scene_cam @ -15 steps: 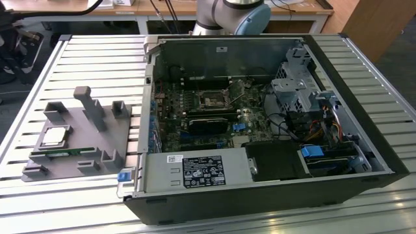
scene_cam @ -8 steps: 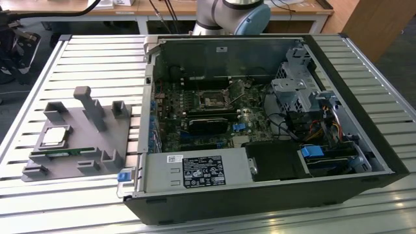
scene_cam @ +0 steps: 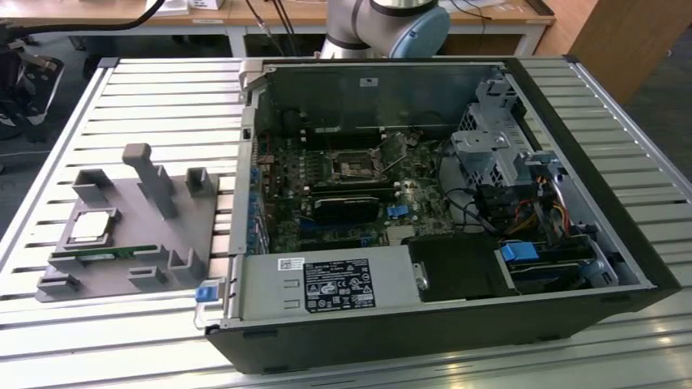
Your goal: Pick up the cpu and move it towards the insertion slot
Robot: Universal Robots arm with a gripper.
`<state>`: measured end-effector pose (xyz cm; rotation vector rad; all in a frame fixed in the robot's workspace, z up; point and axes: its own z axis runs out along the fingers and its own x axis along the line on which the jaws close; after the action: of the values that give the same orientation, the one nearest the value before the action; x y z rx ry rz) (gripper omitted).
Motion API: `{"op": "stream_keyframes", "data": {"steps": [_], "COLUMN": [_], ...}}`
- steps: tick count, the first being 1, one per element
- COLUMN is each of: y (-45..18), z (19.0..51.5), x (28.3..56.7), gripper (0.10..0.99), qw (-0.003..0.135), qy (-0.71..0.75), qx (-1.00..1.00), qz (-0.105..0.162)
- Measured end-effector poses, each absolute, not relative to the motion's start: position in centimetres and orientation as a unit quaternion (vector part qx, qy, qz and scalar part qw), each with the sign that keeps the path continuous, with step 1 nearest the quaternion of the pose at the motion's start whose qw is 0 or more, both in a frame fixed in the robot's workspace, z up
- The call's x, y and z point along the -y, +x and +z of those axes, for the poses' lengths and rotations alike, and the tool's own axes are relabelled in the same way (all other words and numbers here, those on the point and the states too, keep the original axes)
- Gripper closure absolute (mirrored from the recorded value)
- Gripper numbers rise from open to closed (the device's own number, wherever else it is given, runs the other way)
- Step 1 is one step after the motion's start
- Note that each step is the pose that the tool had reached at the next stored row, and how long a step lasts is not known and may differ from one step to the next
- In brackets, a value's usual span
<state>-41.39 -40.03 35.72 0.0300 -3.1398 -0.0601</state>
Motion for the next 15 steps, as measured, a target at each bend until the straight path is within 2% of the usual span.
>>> {"op": "stream_keyframes", "data": {"steps": [15], "y": [-41.58], "z": [35.13], "x": [40.03], "gripper": [0.98], "qw": [0.002], "qy": [0.009], "qx": [1.0], "qz": [-0.018]}}
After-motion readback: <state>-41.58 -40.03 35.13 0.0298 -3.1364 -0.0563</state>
